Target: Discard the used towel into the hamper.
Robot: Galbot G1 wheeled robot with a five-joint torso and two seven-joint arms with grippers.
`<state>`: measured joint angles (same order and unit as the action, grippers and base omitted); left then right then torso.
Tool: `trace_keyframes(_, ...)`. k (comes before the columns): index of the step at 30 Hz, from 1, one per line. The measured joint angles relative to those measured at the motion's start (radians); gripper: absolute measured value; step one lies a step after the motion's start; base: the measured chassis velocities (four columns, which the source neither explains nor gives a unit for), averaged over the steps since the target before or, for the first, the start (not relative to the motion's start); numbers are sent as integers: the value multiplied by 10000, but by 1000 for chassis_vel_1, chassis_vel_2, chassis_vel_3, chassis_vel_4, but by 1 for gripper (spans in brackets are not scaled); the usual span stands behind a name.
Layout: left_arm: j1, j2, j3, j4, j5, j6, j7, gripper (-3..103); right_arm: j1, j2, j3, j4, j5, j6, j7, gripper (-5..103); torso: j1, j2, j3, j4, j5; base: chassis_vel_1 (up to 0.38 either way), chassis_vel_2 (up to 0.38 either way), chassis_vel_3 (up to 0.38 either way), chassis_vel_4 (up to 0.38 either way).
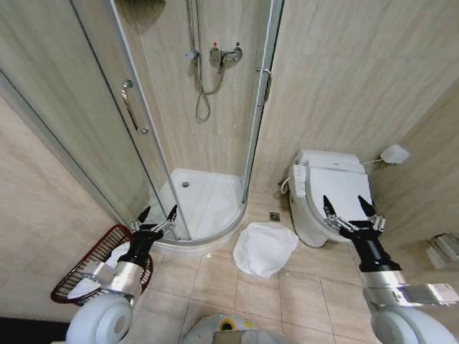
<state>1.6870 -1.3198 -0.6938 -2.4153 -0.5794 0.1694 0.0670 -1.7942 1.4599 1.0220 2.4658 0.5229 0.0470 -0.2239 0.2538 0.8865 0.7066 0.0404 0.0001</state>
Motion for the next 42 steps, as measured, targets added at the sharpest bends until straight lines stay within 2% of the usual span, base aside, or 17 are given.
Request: trace_keyframes(42,0,0,0,0,0,0,0,100,0,0,0,0,0,0,0,100,-775,-1650,-879,-1,-3,-25,-22,22,19)
